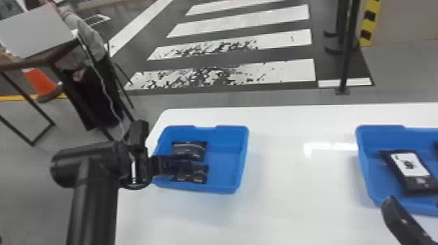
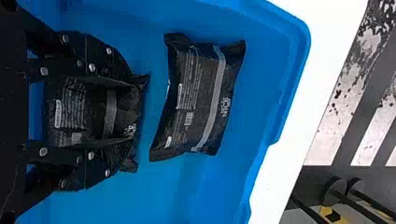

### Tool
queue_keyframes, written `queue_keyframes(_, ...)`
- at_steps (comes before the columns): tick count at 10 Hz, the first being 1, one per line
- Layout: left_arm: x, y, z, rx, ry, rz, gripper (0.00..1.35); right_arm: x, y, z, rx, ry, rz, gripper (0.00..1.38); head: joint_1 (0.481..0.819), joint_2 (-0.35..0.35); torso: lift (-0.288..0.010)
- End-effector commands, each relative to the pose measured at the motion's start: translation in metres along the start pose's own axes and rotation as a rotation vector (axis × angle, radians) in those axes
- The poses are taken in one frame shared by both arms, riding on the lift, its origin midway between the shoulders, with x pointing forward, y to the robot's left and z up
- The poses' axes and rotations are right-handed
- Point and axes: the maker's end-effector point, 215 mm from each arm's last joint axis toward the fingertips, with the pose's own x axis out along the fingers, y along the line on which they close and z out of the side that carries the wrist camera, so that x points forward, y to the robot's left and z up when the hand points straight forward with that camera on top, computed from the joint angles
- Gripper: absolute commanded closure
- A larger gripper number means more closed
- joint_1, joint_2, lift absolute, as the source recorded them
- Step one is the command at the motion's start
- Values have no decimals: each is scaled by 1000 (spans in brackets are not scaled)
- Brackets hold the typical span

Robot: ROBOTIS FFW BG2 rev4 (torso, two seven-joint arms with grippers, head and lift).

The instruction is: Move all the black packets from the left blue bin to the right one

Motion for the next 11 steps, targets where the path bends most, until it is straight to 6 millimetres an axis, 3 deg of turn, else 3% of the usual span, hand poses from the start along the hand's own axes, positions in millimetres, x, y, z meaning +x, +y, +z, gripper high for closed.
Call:
queue_keyframes(1, 0, -2, 2, 21, -14, -16, 1204, -1, 0, -1, 4, 2, 1, 110, 695, 349, -140)
queue_keyframes(3, -10, -6, 6, 51, -51, -42, 1204, -1, 1, -1, 10, 3, 4, 111, 695, 343, -140)
queue_keyframes(5, -41, -33, 6, 70, -147, -128, 1204, 0, 2, 1, 8, -2, 7, 116, 695, 342, -140)
queue_keyframes(8, -72, -119, 13, 148, -249, -315, 1204, 5, 8, 9, 4, -17, 37, 116, 695, 309, -140)
queue_keyframes(10, -73, -198, -5, 200, -229, -491, 1204, 13, 17, 14, 6, -20, 78, 116, 695, 231, -140)
queue_keyframes(11, -73, -227, -14, 220, -214, -556, 1204, 21, 26, 17, 15, -27, 109, 116, 695, 183, -140)
